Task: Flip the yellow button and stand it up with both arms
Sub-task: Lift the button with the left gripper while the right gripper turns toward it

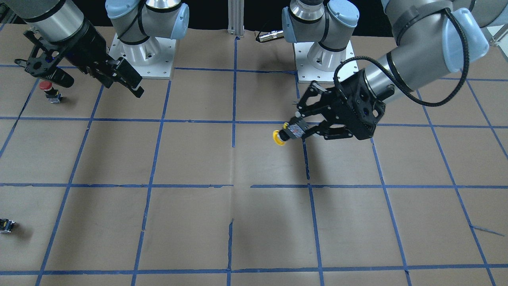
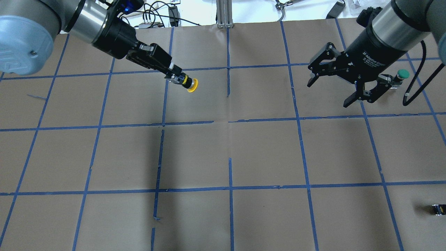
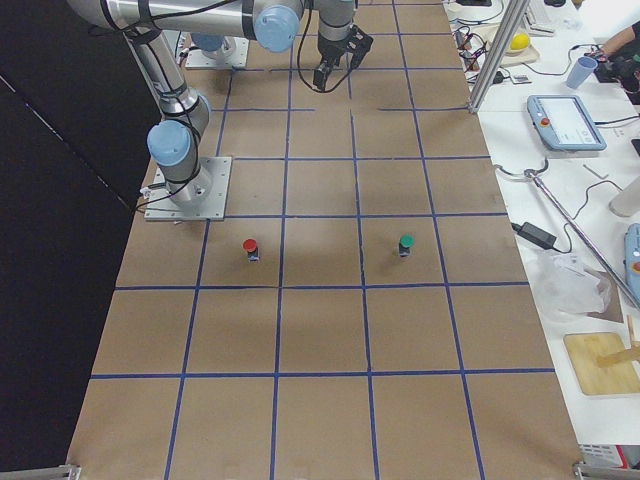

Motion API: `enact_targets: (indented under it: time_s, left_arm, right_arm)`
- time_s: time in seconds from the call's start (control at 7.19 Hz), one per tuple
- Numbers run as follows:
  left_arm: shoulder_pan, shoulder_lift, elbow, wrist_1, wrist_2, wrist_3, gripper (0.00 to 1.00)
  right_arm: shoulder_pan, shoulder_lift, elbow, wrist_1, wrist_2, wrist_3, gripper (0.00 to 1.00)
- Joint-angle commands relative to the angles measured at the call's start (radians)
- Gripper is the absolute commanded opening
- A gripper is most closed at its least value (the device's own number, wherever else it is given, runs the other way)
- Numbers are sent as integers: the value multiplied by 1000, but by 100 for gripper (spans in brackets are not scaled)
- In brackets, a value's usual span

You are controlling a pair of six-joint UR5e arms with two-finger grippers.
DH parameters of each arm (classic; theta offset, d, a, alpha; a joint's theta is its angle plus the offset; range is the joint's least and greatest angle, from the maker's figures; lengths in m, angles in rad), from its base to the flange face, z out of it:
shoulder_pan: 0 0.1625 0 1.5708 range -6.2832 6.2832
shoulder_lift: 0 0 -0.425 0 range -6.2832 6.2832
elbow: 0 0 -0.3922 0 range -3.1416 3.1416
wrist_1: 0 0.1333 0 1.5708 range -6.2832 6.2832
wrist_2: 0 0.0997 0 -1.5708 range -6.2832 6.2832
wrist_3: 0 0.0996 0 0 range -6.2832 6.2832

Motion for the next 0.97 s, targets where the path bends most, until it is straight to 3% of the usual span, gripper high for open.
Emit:
enact_targets:
  time_s: [0.0,0.14,0.42,0.83]
  left_arm:
    - [-23,25,-13,-8,-360,-202,8]
    - [-36,34,-13,1,-443,-285,7]
    - [-64,14,-15,7,-560,-332,6]
    - [-69,7,-16,13,-606,-336,5]
  right_arm:
    - [-65,9,-6,3,328,163,100]
    - [-97,12,-6,5,437,203,100]
    - [-114,12,-9,-3,646,464,100]
    - [-111,0,-19,-6,743,509,100]
